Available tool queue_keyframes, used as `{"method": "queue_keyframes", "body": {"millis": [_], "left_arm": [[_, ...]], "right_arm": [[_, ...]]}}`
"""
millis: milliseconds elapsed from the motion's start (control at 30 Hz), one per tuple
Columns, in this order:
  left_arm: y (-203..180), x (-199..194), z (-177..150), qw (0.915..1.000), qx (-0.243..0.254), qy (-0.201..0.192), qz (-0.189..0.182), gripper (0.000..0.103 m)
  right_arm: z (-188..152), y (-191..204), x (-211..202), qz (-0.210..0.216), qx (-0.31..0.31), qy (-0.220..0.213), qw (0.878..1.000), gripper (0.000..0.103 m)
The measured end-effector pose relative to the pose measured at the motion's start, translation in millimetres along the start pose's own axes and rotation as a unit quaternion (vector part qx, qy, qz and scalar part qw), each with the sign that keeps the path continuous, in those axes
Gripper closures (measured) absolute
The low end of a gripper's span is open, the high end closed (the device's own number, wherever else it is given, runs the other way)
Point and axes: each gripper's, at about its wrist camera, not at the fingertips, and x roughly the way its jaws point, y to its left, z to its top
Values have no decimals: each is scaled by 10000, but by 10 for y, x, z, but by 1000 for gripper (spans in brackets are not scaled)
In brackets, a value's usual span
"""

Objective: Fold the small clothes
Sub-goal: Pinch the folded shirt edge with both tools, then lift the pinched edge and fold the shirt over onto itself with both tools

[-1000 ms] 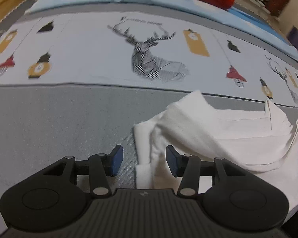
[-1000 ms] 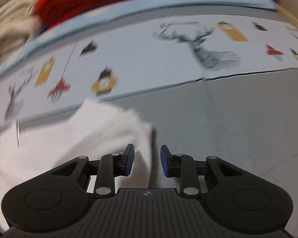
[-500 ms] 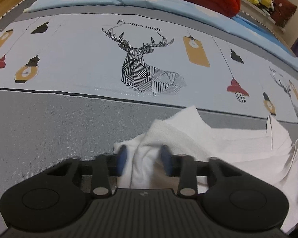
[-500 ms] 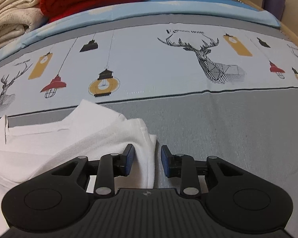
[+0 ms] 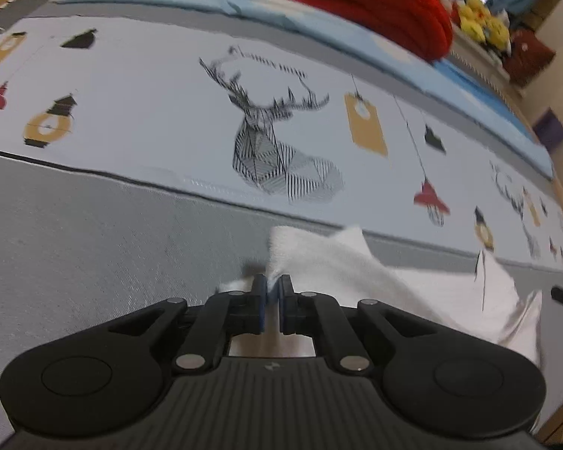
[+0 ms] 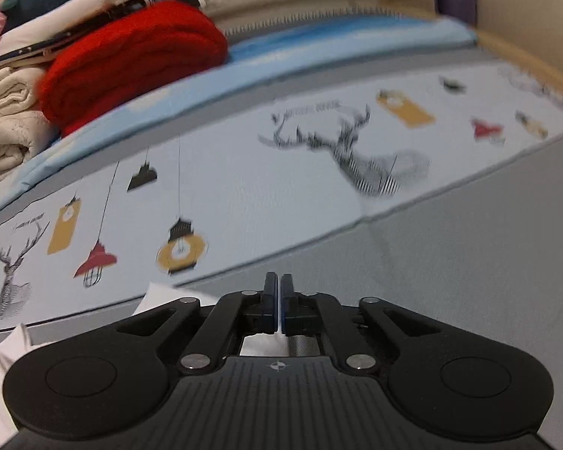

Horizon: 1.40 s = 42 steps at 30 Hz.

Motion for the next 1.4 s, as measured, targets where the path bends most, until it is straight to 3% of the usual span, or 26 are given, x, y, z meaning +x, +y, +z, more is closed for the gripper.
{"method": "queue_keyframes", "body": {"millis": [67, 100, 267, 333, 400, 433, 467, 600, 700, 900, 933, 967, 1000, 1033, 1133, 1167, 1200, 1267, 1300, 1333, 1367, 1400], "left_arm": [[-48, 49, -11, 9998, 166, 132, -33, 75], [-72, 67, -25, 9996, 248, 157, -23, 73], [-119, 141, -43, 9989, 430, 139, 111, 70], [-94, 158, -39, 9991, 405, 93, 131, 72], [-76, 144, -32, 9990, 445, 27, 88, 98], [-61, 110, -24, 9989, 451, -50, 79, 98], [-30, 47, -5, 9990, 391, -205, 76, 98], [124, -137, 72, 9971, -18, -759, -27, 99], [175, -136, 112, 9958, -156, -894, 116, 99], [94, -28, 195, 9955, -186, -848, 391, 96], [102, -33, 197, 9946, -216, -842, 563, 91], [147, -41, 203, 9949, -275, -777, 574, 77], [184, -39, 205, 9962, -374, -659, 433, 70], [227, -37, 203, 9971, -475, -523, 290, 67], [294, -164, 172, 9964, -695, -479, 47, 67], [348, -221, 154, 9936, -1007, -457, -215, 67], [448, -263, 118, 9840, -1593, -352, -712, 67], [620, -301, 2, 9426, -2856, -33, -1730, 67], [604, -366, -18, 9394, -2874, -15, -1870, 67], [523, -485, -7, 9541, -2466, -142, -1693, 67], [405, -634, -9, 9733, -1870, -353, -1287, 67], [283, -776, -37, 9860, -1306, -551, -883, 67]], "right_arm": [[-13, -26, 19, 43, -35, 160, 9999, 85], [-22, -48, 27, 76, -16, 226, 9997, 73], [-97, -119, 133, 452, 79, 769, 9960, 61], [-119, -79, 179, 506, -57, 871, 9949, 61], [-121, -24, 204, 564, -197, 874, 9944, 62], [-116, 18, 197, 648, -281, 824, 9941, 85], [-90, 52, 165, 654, -368, 691, 9948, 100], [69, 83, -86, 826, -80, -361, 9959, 101], [112, 112, -105, 610, 46, -709, 9956, 101], [85, 288, 51, 302, 48, -615, 9976, 101], [81, 321, 89, 255, 15, -545, 9982, 99], [70, 343, 117, 196, -6, -453, 9988, 98], [59, 346, 191, 94, -15, -260, 9996, 89], [34, 347, 203, 47, -20, -129, 9999, 72], [-22, 323, 182, 37, -124, 94, 9999, 68], [-42, 296, 158, 51, -140, 183, 9997, 68], [-63, 266, 122, 49, -130, 239, 9996, 68], [-113, 195, 17, 137, -98, 314, 9994, 68], [-146, 161, -46, 229, -129, 369, 9990, 68], [-180, 135, -113, 312, -182, 424, 9985, 68], [-222, 109, -193, 388, -258, 476, 9978, 68], [-274, 87, -286, 461, -354, 524, 9969, 68]]}}
